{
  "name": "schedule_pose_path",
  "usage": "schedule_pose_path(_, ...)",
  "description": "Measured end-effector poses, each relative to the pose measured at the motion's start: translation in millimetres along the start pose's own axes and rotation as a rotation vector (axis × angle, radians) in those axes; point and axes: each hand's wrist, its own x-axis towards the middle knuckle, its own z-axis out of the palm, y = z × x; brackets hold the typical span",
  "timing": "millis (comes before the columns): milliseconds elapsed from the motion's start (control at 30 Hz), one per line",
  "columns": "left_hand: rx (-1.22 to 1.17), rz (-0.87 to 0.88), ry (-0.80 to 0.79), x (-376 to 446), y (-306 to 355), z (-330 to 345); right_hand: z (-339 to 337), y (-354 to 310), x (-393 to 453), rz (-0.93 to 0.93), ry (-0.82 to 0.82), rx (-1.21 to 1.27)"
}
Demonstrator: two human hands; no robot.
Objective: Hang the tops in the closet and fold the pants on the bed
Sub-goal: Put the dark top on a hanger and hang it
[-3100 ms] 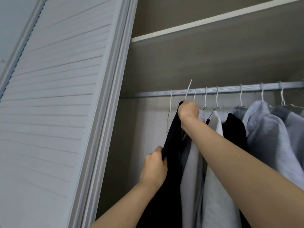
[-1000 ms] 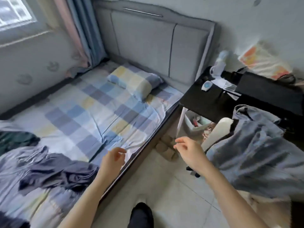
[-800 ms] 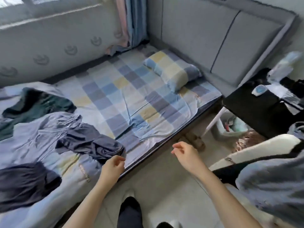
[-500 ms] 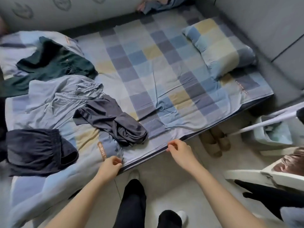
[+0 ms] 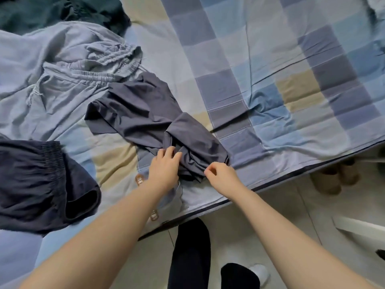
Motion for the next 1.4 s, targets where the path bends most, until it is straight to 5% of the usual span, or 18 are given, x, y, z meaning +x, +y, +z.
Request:
schedule_pose_path(200,0.185,0.226,0.107,53.0,-21.3,36.1,48.2,27.4,55.9,0.037,-0.049,-0.199)
schedule_pose_path(367,-0.715,-0.012,0.147,57.8,-1.6,13.1,64.0,24.2,71.6,0.097,-0.056,-0.136)
schedule_pose_path(567,-0.836,0.132,0.231,23.7,13.3,-23.3,35.5,4.4,39.9,-0.109,0.354,-0.009)
schedule_pose_path(833,-0.781,0.305,0.453,-37.7,37.1,-97.3,-57.0,-10.1,-75.8,-0.155,0.417,0.636)
schedule_pose_path(1000,-0.785,0.238,0.675,-77.8,57.1,-164.8,-150.2,-15.3,-173.3,-0.132,0.677,0.966)
schedule_pose_path(1300,-1.041,0.169,0.734,-173.5,144.6,-255.8,-258.1,9.9,-366.4,-0.254,0.965,0.97)
schedule_pose_path(1400,-1.088,0.211,0.622,-199.5,179.6,-273.0,-277.1,26.1,-423.8,-0.263,1.153,0.897)
